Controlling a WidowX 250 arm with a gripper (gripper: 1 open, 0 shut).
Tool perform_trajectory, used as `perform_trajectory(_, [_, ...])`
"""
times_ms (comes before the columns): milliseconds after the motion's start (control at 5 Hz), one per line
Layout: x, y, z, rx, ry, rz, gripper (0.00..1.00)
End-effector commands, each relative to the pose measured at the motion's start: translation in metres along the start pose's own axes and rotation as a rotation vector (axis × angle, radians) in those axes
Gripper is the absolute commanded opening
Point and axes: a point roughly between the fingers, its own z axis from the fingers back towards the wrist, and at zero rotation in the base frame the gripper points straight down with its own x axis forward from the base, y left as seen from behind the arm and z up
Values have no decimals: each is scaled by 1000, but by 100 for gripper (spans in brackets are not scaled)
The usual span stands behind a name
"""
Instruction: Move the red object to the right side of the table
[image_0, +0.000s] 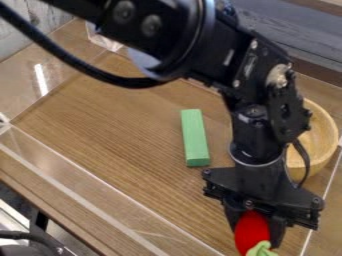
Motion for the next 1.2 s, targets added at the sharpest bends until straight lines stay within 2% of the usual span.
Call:
perform_trajectory(0, [11, -5, 9, -27, -33, 4, 0])
perform_trajectory(1000, [17, -5, 8, -35, -19, -3, 0])
